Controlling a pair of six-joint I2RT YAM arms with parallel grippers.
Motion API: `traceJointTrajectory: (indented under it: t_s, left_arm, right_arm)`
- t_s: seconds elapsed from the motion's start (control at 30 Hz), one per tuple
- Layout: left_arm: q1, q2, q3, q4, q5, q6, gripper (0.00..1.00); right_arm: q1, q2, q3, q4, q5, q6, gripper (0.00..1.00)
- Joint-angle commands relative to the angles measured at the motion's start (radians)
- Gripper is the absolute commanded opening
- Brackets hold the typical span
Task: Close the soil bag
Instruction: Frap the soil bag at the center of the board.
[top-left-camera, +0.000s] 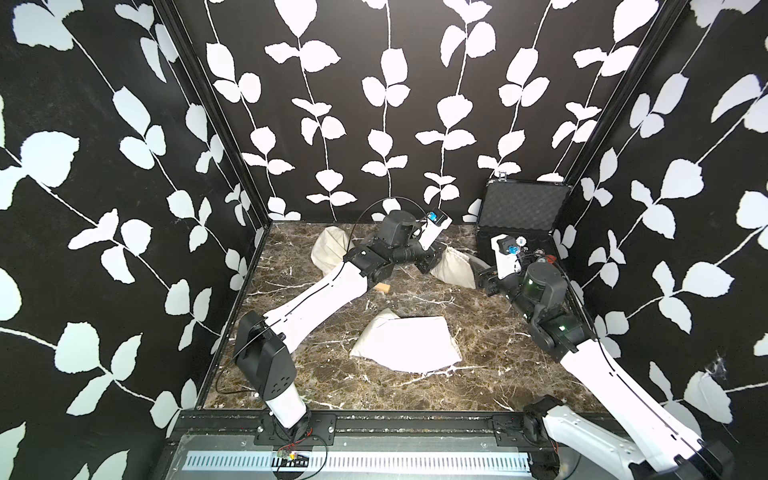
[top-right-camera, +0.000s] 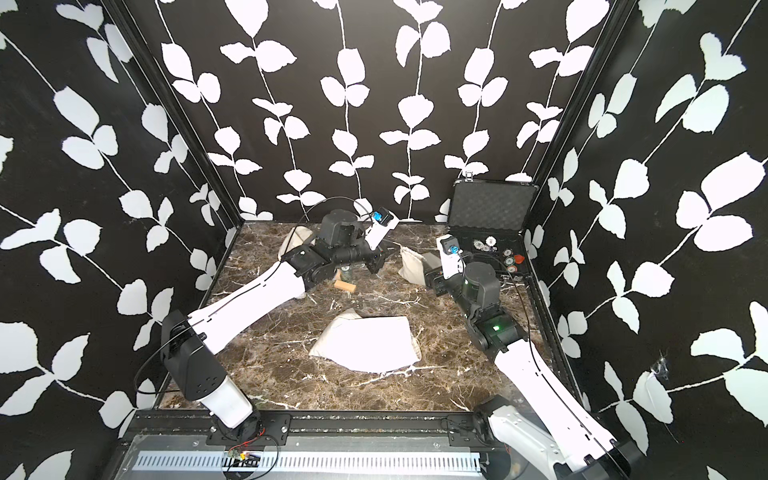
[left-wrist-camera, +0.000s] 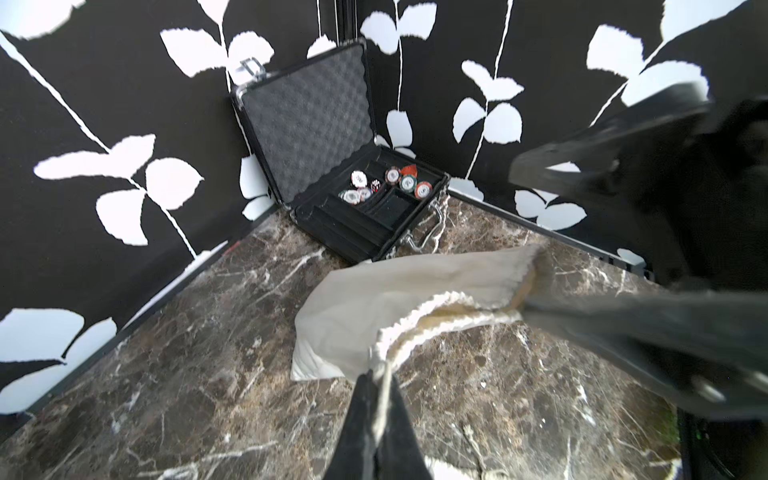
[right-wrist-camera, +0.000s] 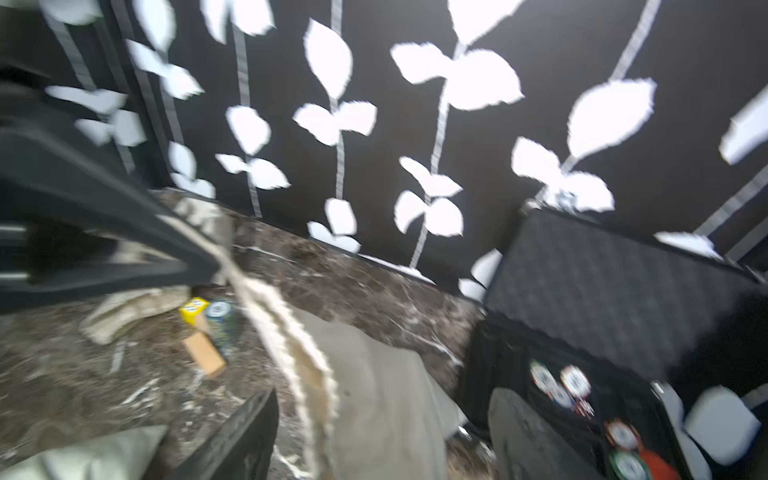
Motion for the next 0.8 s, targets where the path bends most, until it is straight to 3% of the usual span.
traceJointTrajectory:
  t_s: [0.0,0.27,0.4,0.47,0.53,0.67,0.77]
  left_arm:
    - [0.003,-0.01,0.037,-0.072,0.005,-0.021,0.0]
    - [0.003,-0.028,0.065,-0.067,0.057,-0.055,0.0]
    - [0.02,-0.072,0.09,-0.106,0.048,-0.074,0.0]
    - [0.106,-0.141,0.052,-0.06,0.083,-0.181,0.0]
    - [0.206,-0.197,0.008,0.011,0.131,-0.277,0.0]
    - [0.294,-0.263,0.009,0.0,0.091,-0.299,0.0]
    - [0.304,-0.274,0.014,0.016,0.104,-0.312,0.0]
  right_arm:
    - [0.041,0.042,0.024,0.07,-0.078,-0.104,0.81]
    - [0.092,0.255,0.1,0.224,-0.083,-0.152,0.6]
    - [0.091,0.329,0.123,0.248,0.093,-0.166,0.37]
    - [0.068,0.345,0.101,0.239,0.22,-0.163,0.29]
    - [0.011,0.341,0.067,0.218,0.284,-0.123,0.24]
    - [-0.094,0.341,0.022,0.14,0.357,-0.061,0.23]
    - [-0.097,0.331,0.048,0.082,0.257,-0.065,0.24]
